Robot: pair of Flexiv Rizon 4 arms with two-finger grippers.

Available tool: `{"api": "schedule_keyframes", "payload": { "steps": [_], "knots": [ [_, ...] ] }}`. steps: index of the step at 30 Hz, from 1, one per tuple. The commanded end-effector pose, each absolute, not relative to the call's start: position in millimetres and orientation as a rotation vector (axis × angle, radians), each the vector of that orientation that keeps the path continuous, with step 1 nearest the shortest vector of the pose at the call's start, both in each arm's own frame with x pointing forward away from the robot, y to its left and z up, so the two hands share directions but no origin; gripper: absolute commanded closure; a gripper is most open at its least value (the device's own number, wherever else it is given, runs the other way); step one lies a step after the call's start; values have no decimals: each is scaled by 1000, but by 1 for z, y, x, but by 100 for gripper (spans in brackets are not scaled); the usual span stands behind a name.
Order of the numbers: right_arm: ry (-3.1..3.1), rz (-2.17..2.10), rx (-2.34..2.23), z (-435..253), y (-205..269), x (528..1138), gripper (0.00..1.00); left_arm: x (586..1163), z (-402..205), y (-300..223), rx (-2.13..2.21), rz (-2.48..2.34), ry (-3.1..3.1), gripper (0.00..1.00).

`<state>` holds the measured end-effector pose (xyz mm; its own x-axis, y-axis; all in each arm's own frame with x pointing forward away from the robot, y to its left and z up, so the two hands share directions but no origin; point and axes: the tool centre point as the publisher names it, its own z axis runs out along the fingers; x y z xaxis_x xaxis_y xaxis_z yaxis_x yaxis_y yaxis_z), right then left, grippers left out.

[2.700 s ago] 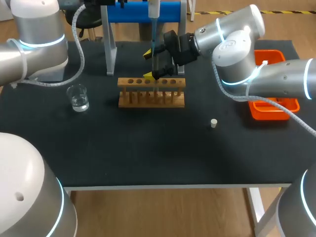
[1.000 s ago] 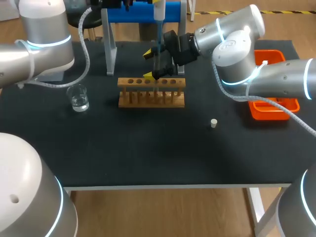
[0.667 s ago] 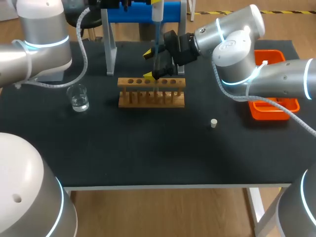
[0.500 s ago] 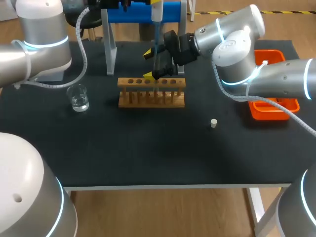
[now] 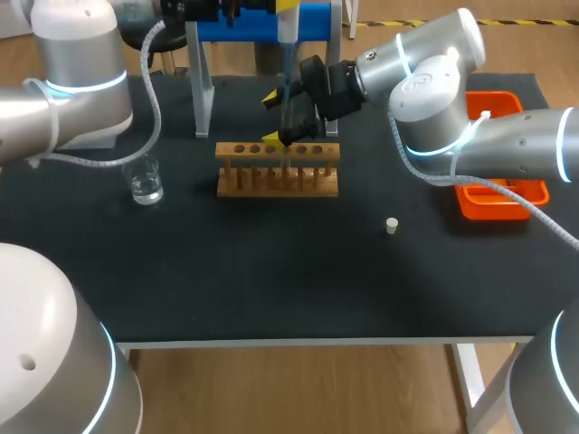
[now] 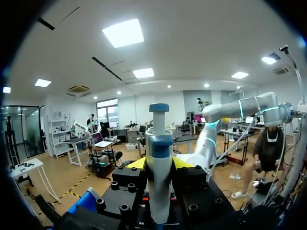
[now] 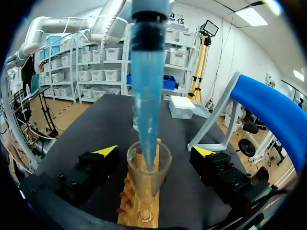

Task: Invert the test tube, pick up the pipette, mount the tip to pipette, aspirate from beaker and dispense into the tube, eject the tip, return the pipette, and cap with the stopper.

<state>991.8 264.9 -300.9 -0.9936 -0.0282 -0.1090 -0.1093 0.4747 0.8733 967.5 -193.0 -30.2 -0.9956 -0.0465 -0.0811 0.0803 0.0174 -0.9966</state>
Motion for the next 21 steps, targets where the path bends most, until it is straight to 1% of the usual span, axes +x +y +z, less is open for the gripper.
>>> {"api": "schedule_keyframes", "payload": {
  "steps": [1,21],
  "knots": [
    [2633,1566,-126,-301,265,993,0,968,-33,-194,40,-2147,2169,100],
    [2633,1566,-126,-301,265,993,0,967,-47,-195,26,-2157,2179,100]
  ]
}}
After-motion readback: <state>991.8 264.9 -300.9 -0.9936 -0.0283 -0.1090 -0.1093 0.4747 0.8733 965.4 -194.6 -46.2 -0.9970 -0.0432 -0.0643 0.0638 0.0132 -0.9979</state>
